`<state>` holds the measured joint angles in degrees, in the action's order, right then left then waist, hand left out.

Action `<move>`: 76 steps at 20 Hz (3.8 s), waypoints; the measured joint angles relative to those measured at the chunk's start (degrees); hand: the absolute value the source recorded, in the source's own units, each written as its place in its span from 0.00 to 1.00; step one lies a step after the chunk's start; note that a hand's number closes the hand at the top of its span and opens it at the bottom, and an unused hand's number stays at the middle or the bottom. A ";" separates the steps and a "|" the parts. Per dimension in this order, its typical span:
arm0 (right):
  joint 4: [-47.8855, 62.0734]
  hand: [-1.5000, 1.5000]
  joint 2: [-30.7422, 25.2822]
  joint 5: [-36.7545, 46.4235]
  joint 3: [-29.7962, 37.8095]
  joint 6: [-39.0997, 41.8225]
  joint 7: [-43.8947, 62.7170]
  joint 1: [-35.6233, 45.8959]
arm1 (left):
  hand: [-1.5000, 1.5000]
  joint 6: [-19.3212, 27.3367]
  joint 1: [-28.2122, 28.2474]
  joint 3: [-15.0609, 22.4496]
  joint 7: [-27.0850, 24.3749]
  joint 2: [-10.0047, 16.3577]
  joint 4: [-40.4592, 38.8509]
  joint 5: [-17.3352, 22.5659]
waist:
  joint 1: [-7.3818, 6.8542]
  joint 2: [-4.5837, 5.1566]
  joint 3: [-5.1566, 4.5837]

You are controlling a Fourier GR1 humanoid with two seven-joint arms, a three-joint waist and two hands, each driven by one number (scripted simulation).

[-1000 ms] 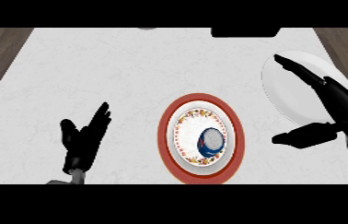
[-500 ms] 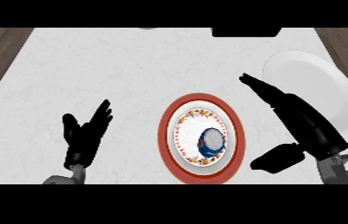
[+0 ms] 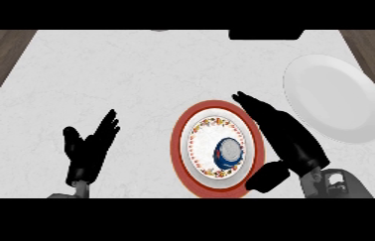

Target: Pick the can from the plate and place it in the plate

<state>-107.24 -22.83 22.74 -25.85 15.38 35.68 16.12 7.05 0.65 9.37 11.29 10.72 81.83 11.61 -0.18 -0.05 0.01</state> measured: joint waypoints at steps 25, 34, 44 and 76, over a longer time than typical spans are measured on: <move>12.14 0.00 14.95 22.03 -1.70 2.41 -5.09 -4.73 | 0.50 -2.71 1.52 -3.50 0.89 -3.94 1.68 -4.64 | 0.03 -0.02 0.06; 19.17 1.00 14.73 26.55 -1.91 4.08 -12.06 -2.47 | 0.50 -4.04 0.82 -4.95 0.37 -4.20 0.58 -5.27 | 0.00 -0.08 0.08; 16.83 1.00 15.59 33.06 -0.77 -3.07 -18.19 -4.15 | 0.50 -4.32 2.10 -5.03 1.47 -5.27 2.21 -6.36 | 0.18 -0.10 0.03; 37.36 1.00 16.22 89.47 52.64 -44.02 31.29 24.86 | 0.50 -5.45 -2.05 -2.50 2.58 -6.07 1.94 -7.49 | -4.97 2.55 0.07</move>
<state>-69.88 -6.61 112.21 26.79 -28.64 66.96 40.98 1.59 -1.40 6.87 13.88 4.66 83.78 4.11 -5.15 2.50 0.08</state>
